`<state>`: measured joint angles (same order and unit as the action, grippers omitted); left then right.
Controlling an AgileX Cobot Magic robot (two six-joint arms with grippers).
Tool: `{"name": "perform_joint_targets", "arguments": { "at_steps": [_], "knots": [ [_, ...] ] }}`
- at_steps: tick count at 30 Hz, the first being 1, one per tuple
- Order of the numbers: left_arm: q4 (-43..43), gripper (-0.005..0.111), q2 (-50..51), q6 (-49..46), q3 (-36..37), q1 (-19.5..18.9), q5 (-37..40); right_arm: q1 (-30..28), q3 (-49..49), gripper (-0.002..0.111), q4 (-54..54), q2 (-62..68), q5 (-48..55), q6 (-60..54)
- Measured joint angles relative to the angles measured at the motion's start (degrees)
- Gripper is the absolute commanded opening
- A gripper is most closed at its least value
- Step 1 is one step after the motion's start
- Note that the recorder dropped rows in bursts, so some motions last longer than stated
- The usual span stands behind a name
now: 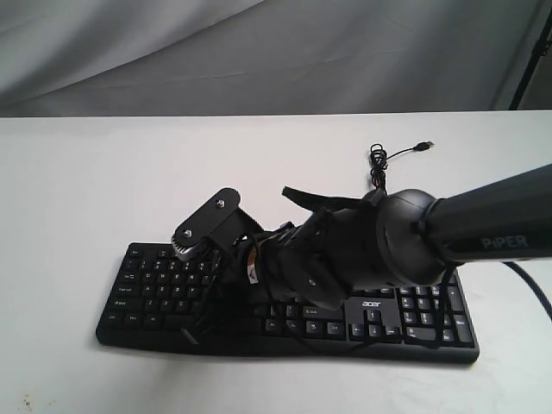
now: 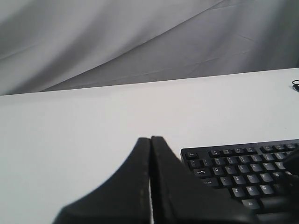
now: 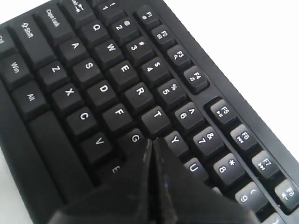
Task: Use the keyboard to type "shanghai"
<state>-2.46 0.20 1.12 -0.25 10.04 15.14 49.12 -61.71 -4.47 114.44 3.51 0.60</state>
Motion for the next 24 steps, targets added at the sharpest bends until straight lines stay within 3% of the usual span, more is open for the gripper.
{"name": "perform_joint_targets", "arguments": {
  "at_steps": [18,24],
  "knots": [
    [0.00,0.000,0.00,0.00,0.00,0.00,0.00,0.36,-0.13,0.000,0.00,-2.66,1.85,-0.11],
    [0.00,0.000,0.00,0.00,0.00,0.00,0.00,3.65,-8.00,0.000,0.00,0.00,4.94,-1.12]
  ]
}}
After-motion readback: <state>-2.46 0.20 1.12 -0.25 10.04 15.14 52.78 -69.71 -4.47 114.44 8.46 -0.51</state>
